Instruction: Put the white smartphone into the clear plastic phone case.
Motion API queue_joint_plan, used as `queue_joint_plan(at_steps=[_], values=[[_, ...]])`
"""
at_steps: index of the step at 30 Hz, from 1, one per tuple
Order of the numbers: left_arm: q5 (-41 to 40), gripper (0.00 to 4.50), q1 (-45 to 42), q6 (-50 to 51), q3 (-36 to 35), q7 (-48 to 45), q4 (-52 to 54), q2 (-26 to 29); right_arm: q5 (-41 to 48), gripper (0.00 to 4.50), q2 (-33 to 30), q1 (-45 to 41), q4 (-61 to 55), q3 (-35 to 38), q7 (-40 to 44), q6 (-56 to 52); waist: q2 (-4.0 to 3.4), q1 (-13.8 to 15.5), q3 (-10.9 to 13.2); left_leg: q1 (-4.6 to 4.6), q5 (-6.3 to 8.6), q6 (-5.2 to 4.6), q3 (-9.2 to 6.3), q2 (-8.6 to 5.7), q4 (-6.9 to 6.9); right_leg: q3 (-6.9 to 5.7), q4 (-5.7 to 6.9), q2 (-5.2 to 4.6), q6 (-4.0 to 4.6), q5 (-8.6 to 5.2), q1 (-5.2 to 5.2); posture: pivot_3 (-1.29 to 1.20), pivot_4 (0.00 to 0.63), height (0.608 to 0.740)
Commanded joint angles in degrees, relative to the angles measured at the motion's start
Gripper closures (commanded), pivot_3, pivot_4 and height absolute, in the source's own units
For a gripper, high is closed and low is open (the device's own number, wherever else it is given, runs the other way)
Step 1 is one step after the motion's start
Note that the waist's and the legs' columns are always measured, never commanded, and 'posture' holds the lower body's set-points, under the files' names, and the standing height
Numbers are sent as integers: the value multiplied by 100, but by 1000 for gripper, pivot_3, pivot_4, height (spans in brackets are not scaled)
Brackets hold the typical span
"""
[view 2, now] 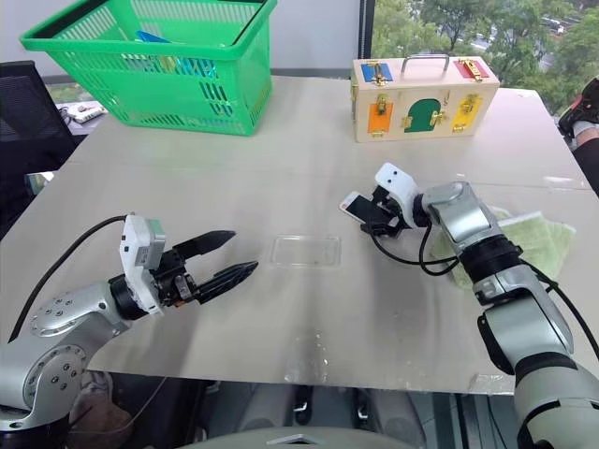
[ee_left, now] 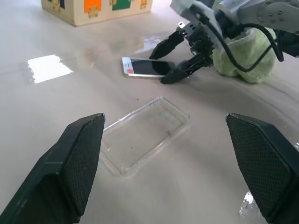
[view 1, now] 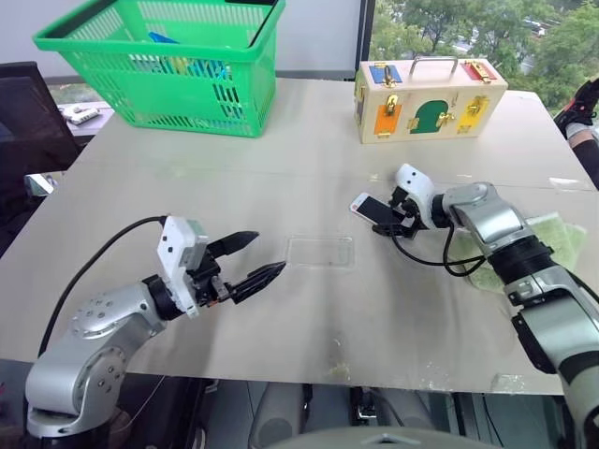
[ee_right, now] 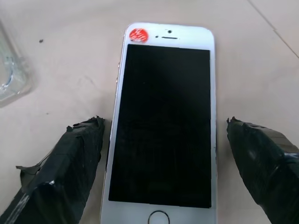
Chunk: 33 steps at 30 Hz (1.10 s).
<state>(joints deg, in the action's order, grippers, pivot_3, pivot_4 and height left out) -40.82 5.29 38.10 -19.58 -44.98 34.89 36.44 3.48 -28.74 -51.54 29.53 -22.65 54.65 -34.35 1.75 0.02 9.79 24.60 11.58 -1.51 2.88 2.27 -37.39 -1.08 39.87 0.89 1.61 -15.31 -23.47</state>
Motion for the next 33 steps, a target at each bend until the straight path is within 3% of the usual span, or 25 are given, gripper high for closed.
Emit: queue_joint_plan(at_steps=[1, 4, 5, 14, 21, 33], values=[[-111, 0, 23, -147, 21, 123, 232, -41, -304, 514, -24, 193, 396, -314, 334, -236, 1, 28, -9, -1, 0, 0, 0, 0, 0, 0, -1, 0, 0, 0, 1, 0, 150, 740], [-94, 0, 110, -214, 40, 149, 248, -74, -363, 1512, 36, 241, 480, -269, 408, -214, 4, 61, -27, -7, 0, 0, 1, 0, 0, 0, -2, 0, -1, -1, 5, 0, 150, 740], [-89, 0, 160, -243, 36, 144, 256, -76, -385, 1585, 31, 274, 471, -255, 417, -187, 8, 66, -34, -13, 0, 0, 1, 0, 1, 0, -2, -1, -1, -2, 10, 0, 150, 740], [-107, 0, 348, -349, 49, 172, 302, -37, -17, 1585, 45, 596, -115, 540, 306, 93, 9, 81, -64, -34, 1, 0, 2, 0, 13, 0, -9, -5, -7, -10, 28, 0, 150, 740], [-146, 0, 382, -321, 79, 135, 272, 21, 658, 1586, -173, 1210, -1592, 1338, 546, 578, -9, 57, -52, -13, 1, 0, 4, 1, 23, 1, -10, -4, -13, -11, 6, 0, 150, 740], [-199, 0, 519, -314, 129, 188, 333, 101, 1182, 1616, -228, 1487, -3378, 1290, 505, -70, -24, -24, -41, 3, 1, 0, 6, 3, 22, 1, -8, -3, -16, -12, -13, 0, 150, 740]])
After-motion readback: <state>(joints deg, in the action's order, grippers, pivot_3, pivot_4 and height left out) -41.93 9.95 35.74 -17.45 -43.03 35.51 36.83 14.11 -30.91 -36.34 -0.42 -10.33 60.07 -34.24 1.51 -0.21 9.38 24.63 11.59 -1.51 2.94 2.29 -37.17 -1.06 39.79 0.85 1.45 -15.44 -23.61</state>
